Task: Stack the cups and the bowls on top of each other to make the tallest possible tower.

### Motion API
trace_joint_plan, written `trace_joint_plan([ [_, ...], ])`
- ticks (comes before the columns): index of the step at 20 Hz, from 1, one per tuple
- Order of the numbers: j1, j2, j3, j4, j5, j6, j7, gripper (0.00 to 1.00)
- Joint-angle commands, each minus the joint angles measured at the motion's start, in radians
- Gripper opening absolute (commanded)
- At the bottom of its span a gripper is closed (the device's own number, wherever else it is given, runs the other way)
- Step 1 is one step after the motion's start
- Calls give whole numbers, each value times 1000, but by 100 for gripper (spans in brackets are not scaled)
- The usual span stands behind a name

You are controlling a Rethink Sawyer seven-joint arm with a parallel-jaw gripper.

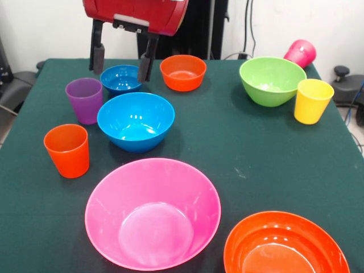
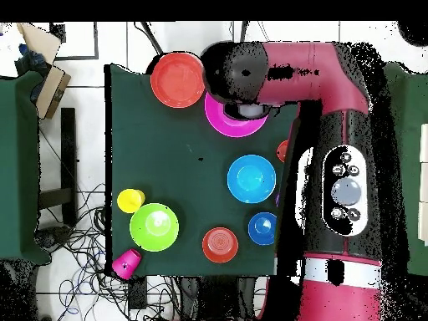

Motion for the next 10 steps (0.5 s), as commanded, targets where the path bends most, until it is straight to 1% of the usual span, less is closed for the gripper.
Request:
trace_joint_plan([
  [1,35,28,-7,154,-86,-63,-90,100],
  [5,45,31,-13,150,-90,-55,-86,100],
  [10,53,28,-22,163,-81,-63,-69,100],
])
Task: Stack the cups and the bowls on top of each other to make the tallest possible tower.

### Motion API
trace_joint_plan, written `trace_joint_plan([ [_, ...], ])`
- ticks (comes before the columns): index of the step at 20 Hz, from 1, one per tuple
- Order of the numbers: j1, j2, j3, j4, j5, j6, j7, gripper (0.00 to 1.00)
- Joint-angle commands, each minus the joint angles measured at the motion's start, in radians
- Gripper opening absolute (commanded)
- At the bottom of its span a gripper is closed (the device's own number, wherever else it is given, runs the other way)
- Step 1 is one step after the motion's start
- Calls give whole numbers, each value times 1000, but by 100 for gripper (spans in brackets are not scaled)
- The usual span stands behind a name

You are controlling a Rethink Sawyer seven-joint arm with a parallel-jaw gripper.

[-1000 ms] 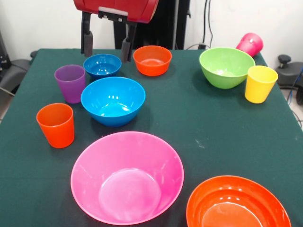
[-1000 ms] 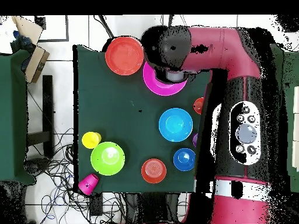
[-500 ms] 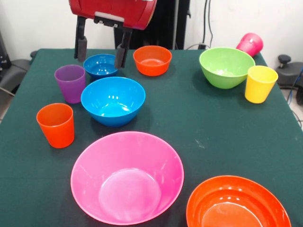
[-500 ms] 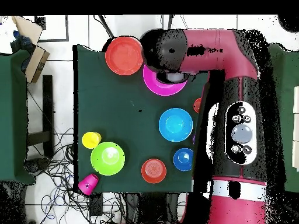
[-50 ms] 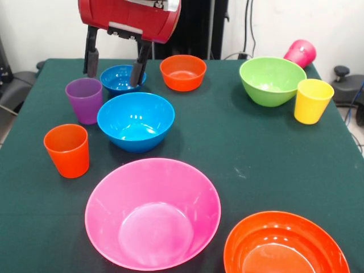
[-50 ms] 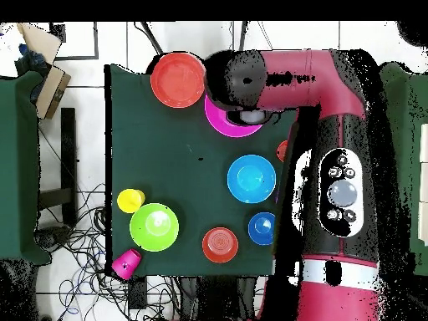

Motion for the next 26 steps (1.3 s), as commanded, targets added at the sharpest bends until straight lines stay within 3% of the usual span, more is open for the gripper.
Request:
trace_joint_plan([
  [1,41,26,9,138,-59,-41,-68,100],
  [26,71,37,-31,198,-71,-153,-13,100],
])
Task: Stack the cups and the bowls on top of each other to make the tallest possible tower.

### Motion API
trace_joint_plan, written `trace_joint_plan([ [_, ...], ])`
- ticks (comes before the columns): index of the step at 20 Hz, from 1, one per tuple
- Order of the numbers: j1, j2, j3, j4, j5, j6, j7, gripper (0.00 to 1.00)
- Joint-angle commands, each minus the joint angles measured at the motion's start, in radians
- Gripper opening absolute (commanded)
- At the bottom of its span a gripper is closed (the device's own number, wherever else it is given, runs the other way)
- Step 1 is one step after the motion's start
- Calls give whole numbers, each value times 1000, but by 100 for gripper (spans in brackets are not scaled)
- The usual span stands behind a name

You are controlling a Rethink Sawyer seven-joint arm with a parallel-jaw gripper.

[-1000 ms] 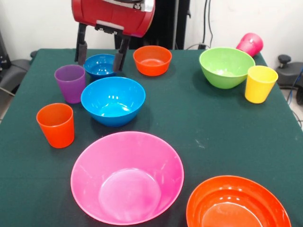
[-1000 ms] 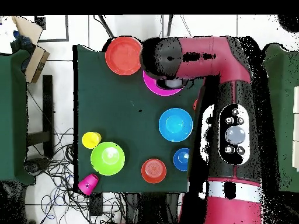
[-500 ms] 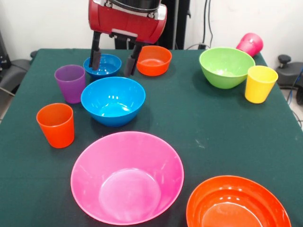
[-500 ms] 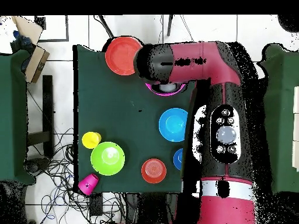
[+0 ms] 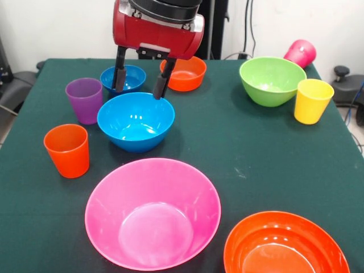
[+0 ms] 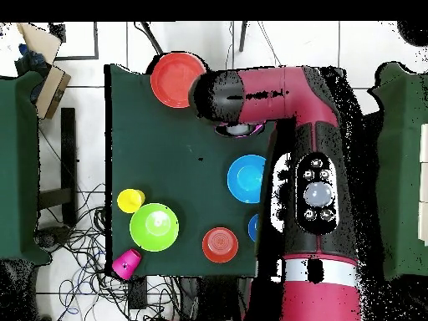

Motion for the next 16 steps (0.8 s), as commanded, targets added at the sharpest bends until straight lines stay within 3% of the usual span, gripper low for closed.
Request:
trace_joint_plan([
  [1,34,36,-6,109,-70,-49,-12,100],
  [16,76,45,-46,106,-57,-63,14,100],
])
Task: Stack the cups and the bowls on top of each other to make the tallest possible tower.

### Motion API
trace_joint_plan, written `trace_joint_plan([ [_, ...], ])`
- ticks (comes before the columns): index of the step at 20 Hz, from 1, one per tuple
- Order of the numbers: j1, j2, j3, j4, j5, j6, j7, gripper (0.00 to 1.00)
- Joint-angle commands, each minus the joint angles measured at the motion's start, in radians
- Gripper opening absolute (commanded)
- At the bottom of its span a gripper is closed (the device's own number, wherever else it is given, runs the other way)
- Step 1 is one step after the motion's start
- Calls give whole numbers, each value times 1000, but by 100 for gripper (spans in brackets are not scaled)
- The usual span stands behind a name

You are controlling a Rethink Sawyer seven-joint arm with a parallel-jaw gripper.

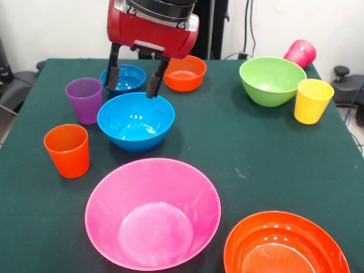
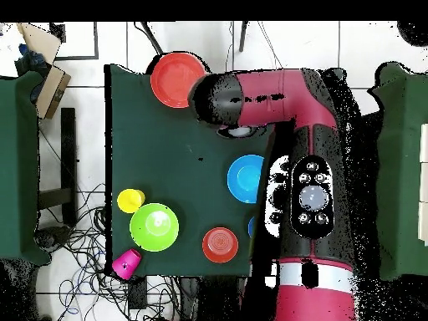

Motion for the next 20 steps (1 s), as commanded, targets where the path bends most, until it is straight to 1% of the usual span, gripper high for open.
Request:
trace_joint_plan([
  [1,51,46,4,106,-56,-34,17,100],
  [7,65,44,-9,114,-46,-37,26,100],
  [14,68,56,-13,118,-18,-47,41,100],
  [20,29,67,23,147,34,-67,17,100],
])
